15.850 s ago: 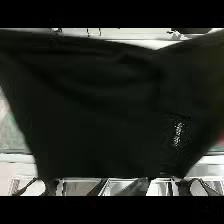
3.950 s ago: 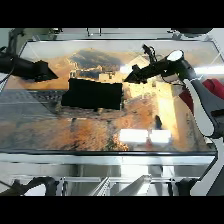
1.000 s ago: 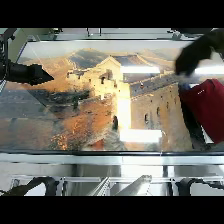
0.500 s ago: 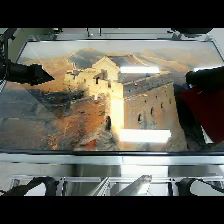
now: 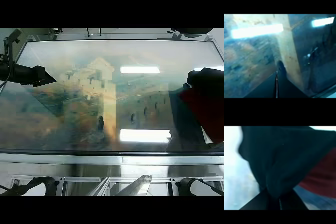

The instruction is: Fold the shirts.

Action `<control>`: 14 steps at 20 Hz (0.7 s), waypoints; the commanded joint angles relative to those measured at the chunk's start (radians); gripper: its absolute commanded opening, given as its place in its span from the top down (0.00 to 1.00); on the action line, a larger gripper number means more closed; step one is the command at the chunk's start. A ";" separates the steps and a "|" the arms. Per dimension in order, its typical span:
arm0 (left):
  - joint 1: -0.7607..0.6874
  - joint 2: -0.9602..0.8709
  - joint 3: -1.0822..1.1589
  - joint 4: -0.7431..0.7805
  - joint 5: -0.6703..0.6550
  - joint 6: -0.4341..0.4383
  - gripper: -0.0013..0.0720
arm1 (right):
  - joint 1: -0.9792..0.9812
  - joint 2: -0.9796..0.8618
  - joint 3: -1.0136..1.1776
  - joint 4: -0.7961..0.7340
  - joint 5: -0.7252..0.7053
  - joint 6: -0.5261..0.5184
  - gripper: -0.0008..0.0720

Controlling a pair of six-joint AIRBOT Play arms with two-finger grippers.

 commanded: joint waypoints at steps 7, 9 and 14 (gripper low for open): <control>-0.005 -0.039 0.000 -0.024 -0.001 -0.001 0.96 | -0.066 0.154 -0.330 -0.339 0.051 0.047 0.96; -0.005 -0.039 0.000 -0.026 -0.014 -0.001 0.96 | -0.066 0.154 -0.419 -0.335 -0.026 0.048 0.96; -0.005 -0.039 0.000 -0.026 -0.036 -0.001 0.96 | -0.066 0.136 -0.541 -0.335 -0.040 -0.027 0.04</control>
